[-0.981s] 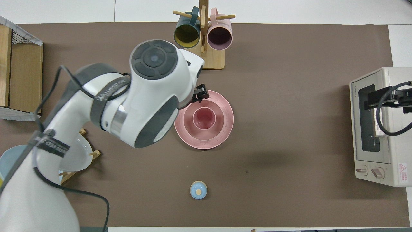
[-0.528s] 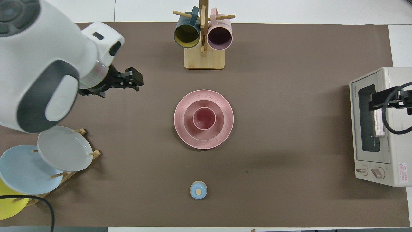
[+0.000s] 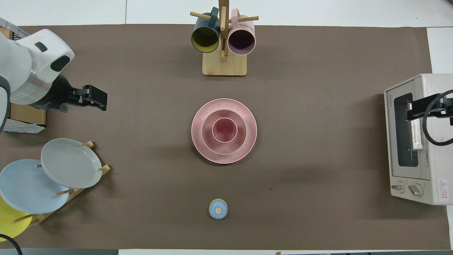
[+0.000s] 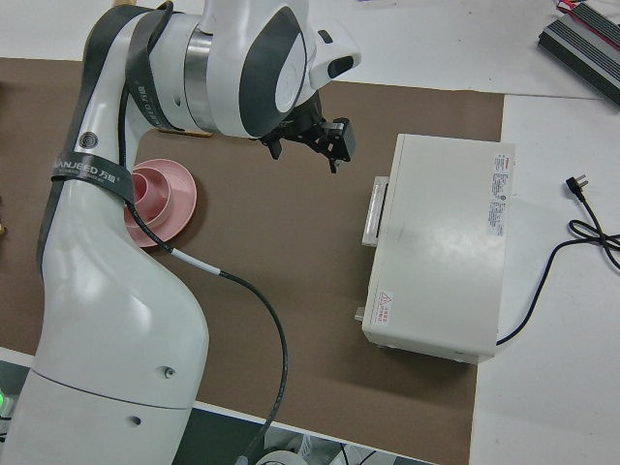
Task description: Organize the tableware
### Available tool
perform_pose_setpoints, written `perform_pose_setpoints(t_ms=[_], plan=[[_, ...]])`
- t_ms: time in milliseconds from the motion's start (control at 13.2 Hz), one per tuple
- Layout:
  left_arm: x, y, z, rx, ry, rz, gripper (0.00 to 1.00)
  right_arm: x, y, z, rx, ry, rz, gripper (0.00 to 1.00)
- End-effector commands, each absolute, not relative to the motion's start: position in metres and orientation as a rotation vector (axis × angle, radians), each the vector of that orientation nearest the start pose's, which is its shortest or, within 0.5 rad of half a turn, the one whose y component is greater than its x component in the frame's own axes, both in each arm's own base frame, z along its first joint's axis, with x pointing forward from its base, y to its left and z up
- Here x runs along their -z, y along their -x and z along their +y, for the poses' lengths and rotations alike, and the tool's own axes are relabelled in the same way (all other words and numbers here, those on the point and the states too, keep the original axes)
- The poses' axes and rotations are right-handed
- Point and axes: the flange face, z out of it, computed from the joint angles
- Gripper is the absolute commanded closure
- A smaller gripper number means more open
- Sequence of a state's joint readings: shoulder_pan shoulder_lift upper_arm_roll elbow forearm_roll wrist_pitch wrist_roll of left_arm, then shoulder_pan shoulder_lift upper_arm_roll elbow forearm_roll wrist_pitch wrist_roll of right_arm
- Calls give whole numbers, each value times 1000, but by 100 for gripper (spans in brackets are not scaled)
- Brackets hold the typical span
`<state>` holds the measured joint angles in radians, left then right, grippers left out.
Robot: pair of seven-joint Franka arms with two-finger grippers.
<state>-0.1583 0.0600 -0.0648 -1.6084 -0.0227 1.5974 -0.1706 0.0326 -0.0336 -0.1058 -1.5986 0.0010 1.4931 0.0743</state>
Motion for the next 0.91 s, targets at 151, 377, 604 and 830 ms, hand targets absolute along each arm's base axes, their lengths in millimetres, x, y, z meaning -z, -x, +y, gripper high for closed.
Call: perform_pose_setpoints(t_ms=[151,377,604,830], plan=[[-583,-545,-110,-125,3147,83,0,-622,-532,-38,-115,3108,201,0],[-603,-544,-109,-136,3152,61,0,-622,-532,-41,-117,3108,208,0],[-606,-545,-92,-157,3156,13,0,-622,-532,-40,-117,3108,206,0],[-607,-548,-78,-165,3188,-44,0,-622,-532,-41,-117,3108,208,0]])
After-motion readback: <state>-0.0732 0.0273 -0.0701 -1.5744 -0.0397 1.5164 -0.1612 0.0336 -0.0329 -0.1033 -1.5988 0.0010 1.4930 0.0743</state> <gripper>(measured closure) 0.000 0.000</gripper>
